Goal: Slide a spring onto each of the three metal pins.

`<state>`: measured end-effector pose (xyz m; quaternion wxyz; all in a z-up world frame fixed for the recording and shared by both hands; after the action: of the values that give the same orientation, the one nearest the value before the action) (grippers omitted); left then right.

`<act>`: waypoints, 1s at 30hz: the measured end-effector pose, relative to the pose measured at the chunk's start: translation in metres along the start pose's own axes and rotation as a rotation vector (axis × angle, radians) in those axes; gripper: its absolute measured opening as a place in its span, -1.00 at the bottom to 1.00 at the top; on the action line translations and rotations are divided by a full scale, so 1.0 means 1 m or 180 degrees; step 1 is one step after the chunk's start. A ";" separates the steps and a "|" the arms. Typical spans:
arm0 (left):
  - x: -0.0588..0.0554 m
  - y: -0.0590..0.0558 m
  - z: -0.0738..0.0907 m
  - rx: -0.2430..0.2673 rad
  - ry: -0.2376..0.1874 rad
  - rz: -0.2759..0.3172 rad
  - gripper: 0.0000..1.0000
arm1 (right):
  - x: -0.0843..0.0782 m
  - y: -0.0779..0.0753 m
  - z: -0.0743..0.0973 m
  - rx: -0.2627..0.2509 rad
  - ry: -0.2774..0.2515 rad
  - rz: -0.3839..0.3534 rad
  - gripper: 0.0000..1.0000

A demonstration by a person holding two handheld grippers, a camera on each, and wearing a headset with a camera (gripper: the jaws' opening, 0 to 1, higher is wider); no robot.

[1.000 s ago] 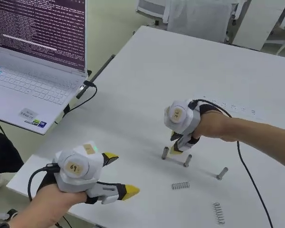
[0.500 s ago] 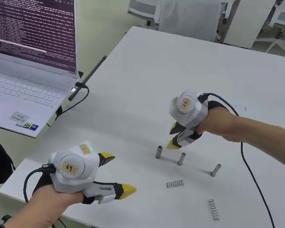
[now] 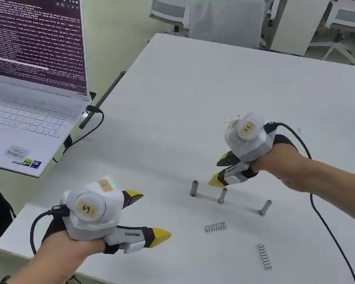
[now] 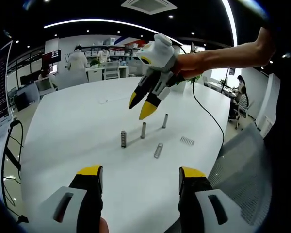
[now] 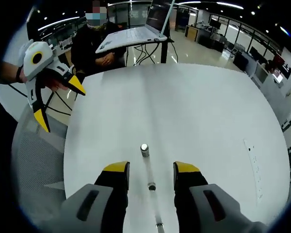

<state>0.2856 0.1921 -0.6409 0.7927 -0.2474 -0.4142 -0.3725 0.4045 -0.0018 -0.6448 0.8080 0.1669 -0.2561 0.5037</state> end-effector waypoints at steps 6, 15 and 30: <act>0.003 0.001 -0.001 -0.0014 0.0004 -0.0025 0.19 | -0.004 0.003 0.012 -0.0071 -0.0196 -0.0196 -0.25; 0.009 0.004 -0.001 -0.0020 -0.0039 -0.0013 0.21 | -0.014 0.006 0.029 -0.0141 -0.0441 -0.0432 -0.14; 0.014 0.007 -0.004 -0.0053 -0.0081 0.0023 0.28 | -0.069 0.021 0.061 -0.0359 -0.0647 -0.0965 0.06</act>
<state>0.2980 0.1880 -0.6322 0.7867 -0.2602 -0.4203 -0.3699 0.3456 -0.0753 -0.6348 0.8526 0.2081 -0.3362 0.3416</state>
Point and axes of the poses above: the centre of the closed fingertips' face, and the gripper's own axes: z roughly backward along the fingers, y roughly to its left, x roughly out of its top, the point moved 6 cm from there along z, roughly backward along the fingers
